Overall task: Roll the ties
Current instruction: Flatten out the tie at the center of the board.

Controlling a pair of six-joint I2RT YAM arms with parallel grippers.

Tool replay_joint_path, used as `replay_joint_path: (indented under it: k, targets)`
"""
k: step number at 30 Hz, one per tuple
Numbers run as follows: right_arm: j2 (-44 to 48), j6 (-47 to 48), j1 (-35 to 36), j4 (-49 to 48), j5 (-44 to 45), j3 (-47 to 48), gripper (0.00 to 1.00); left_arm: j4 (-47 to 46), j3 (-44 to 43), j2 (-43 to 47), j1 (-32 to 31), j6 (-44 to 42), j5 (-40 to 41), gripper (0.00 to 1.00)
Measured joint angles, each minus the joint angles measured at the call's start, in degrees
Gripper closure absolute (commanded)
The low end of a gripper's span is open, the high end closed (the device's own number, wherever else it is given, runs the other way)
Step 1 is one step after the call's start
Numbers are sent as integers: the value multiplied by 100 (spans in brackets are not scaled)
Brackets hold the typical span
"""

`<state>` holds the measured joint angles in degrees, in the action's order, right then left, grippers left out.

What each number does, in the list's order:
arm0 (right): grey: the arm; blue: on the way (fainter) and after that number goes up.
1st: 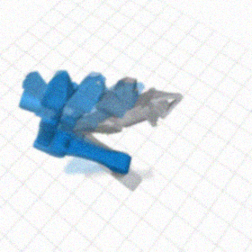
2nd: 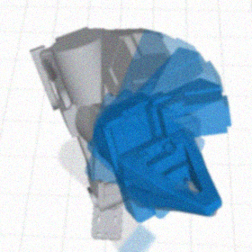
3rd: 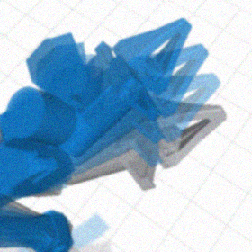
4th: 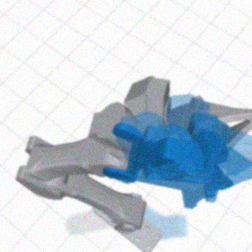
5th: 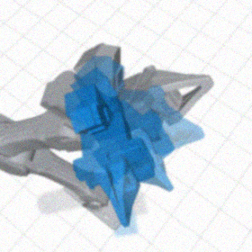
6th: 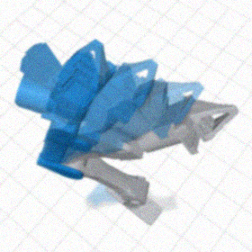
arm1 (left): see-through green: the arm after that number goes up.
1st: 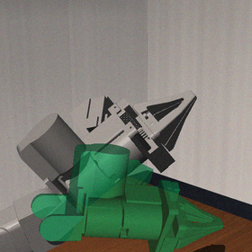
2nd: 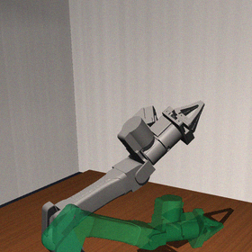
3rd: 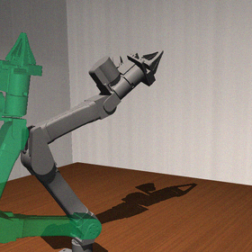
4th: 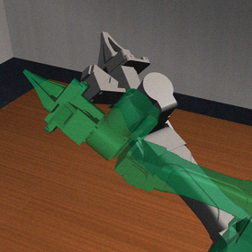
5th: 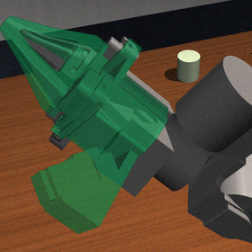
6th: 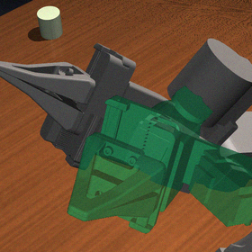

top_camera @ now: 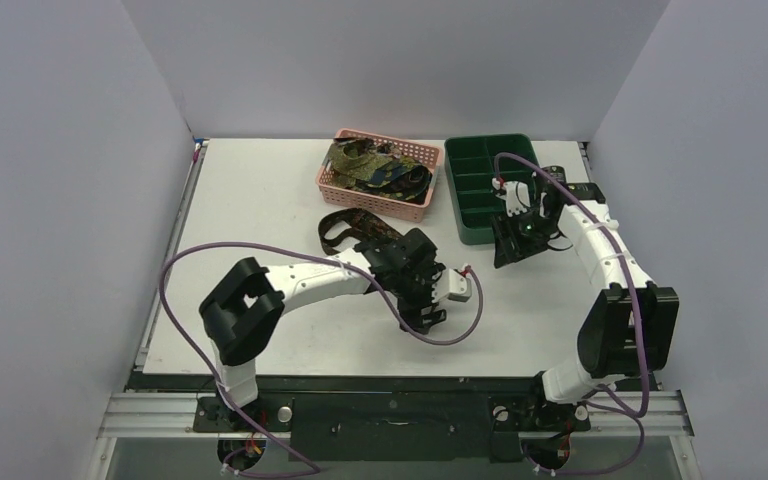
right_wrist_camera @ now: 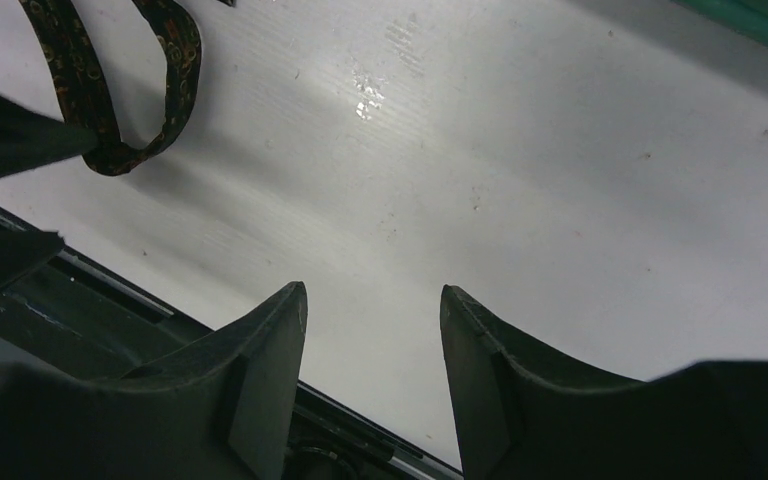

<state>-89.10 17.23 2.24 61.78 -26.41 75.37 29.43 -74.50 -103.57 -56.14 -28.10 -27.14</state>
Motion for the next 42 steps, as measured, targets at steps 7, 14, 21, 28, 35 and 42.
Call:
replay_joint_path:
  k: [7, 14, 21, 28, 35, 42]
  targets:
    - [337, 22, -7, 48, 59, -216, 52, 81, -328, -527, -33, -407, 514, 46]
    - [337, 28, -116, 48, 107, -208, 52, 415, -328, -675, -81, -737, 717, 89]
    - [332, 114, -120, 63, 109, -166, 54, 1263, -619, -592, -7, -881, 511, 100]
    - [280, 225, -44, 42, 177, -166, 57, 3517, -1812, 638, 1523, -1749, -306, 100]
    - [-431, 9, 977, -365, 555, 343, 56, 5163, -2146, 1685, 4566, -3289, -136, 100]
    - [-1764, -299, 2214, -1010, 927, 1589, 57, 5366, -1473, 1694, 5560, -3788, 352, 100]
